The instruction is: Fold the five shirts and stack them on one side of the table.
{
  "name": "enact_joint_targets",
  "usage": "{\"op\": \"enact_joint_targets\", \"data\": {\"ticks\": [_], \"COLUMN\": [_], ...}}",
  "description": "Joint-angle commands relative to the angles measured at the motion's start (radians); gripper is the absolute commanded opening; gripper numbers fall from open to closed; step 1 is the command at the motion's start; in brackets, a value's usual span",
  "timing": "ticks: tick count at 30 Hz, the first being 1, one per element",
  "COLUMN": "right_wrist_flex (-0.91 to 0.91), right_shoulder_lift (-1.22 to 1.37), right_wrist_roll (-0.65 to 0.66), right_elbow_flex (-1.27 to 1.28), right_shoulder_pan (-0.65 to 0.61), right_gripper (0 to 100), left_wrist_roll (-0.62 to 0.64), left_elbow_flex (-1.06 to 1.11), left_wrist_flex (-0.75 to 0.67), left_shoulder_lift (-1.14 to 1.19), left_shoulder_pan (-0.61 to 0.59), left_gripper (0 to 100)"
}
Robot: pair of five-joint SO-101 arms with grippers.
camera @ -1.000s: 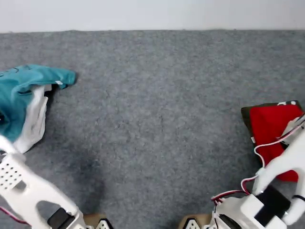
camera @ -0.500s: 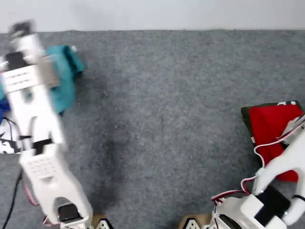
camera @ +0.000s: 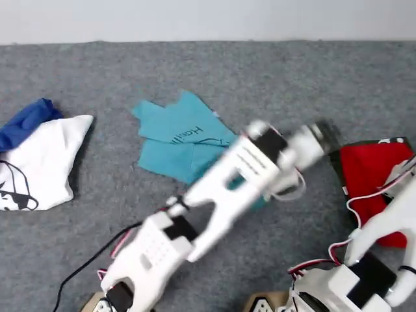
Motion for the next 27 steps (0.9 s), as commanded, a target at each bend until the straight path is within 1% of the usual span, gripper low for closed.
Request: {"op": "enact_joint_targets", "data": {"ticks": [1,4,7,10,14,17,20,22,24,27], "right_wrist_flex": [0.013,0.018,0.018,0.018,0.018,0.018,0.018,0.018,0.018,0.018], "right_shoulder_lift": [-0.045,-0.047,-0.047,-0.047,-0.047,-0.047,-0.047,-0.047,-0.047,-0.047], "right_wrist_roll": [0.014,0.014,0.014,0.014,0.014,0.015,0.057,0.084,0.11,0.181], "right_elbow_flex": [-0.005,-0.005,-0.005,-0.005,-0.005,-0.005,-0.005,-0.005,-0.005,-0.005], "right_shoulder_pan": [-0.01,-0.01,-0.01,-0.01,-0.01,-0.012,-0.045,-0.107,-0.205,-0.409], "right_gripper": [24.1,24.1,24.1,24.1,24.1,24.1,24.1,24.1,24.1,24.1], "left_wrist_roll": [0.003,0.06,0.081,0.087,0.08,0.08,0.08,0.08,0.083,0.084], "left_elbow_flex": [-0.044,-0.101,-0.128,-0.143,-0.143,-0.139,-0.139,-0.137,-0.125,-0.054], "left_wrist_flex": [0.002,0.029,0.034,0.032,0.032,0.032,0.032,0.032,0.032,0.032], "left_shoulder_lift": [0.041,0.06,0.044,-0.026,-0.178,-0.316,-0.457,-0.555,-0.654,-0.781], "left_shoulder_pan": [0.044,0.04,0.032,0.025,0.021,-0.037,-0.18,-0.307,-0.462,-0.695], "left_gripper": [2,4,14,23,24,24,24,24,24,24]}}
